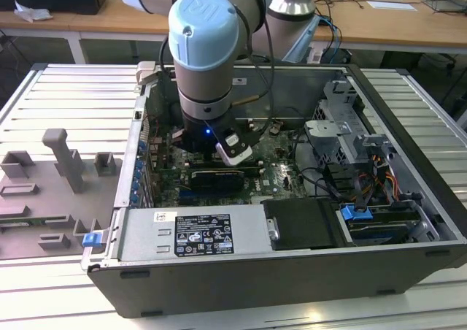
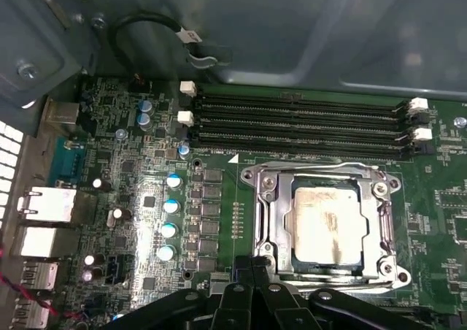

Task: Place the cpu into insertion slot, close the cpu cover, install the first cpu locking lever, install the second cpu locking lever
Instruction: 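Install the second cpu locking lever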

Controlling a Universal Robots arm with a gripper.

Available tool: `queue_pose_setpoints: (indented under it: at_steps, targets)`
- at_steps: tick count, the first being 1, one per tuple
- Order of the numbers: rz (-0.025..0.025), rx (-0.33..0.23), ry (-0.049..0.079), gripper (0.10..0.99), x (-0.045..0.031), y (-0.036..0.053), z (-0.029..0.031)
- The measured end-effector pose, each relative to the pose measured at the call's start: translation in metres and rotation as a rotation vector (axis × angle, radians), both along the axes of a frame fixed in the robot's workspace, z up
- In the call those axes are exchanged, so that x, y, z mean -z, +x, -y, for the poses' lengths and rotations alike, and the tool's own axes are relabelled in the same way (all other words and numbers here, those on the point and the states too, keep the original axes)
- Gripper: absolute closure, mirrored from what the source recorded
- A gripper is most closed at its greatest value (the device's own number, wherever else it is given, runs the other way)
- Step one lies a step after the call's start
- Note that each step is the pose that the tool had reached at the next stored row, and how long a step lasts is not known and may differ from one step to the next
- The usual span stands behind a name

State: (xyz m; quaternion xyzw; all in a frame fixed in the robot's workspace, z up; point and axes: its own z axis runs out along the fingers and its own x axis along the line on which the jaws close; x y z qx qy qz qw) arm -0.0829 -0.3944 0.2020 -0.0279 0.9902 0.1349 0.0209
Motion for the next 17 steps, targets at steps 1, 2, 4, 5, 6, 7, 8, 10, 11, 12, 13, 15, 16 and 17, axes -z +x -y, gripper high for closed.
queue_pose_setpoints:
  at_steps: [1,2,4,5,6,7,8,10,11,12,13,15,16,17]
  targets:
    - [0.0000,0.000,0.000,0.980,-0.0018,0.0000,0.0000]
    - [0.0000,0.000,0.000,0.980,-0.0037,0.0000,0.0000]
    - [0.0000,0.000,0.000,0.980,-0.0074,0.0000,0.0000]
    - [0.0000,0.000,0.000,0.980,-0.0082,0.0000,0.0000]
    - [0.0000,0.000,0.000,0.980,-0.0089,0.0000,0.0000]
    - [0.0000,0.000,0.000,0.980,-0.0100,0.0000,0.0000]
    - [0.0000,0.001,0.000,0.980,-0.0120,0.0000,0.0000]
    - [0.0000,0.001,0.000,0.980,-0.0142,0.0000,0.0000]
    - [0.0000,0.001,0.000,0.980,-0.0156,0.0000,0.0000]
    - [0.0000,0.001,0.000,0.980,-0.0163,0.0000,0.0000]
    - [0.0000,0.001,0.000,0.980,-0.0168,0.0000,-0.0001]
    - [0.0001,0.002,0.000,0.980,-0.0168,0.0000,-0.0001]
    - [0.0000,0.002,0.000,0.980,-0.0169,0.0000,0.0000]
    - [0.0000,0.002,0.000,0.980,-0.0169,0.0000,0.0000]
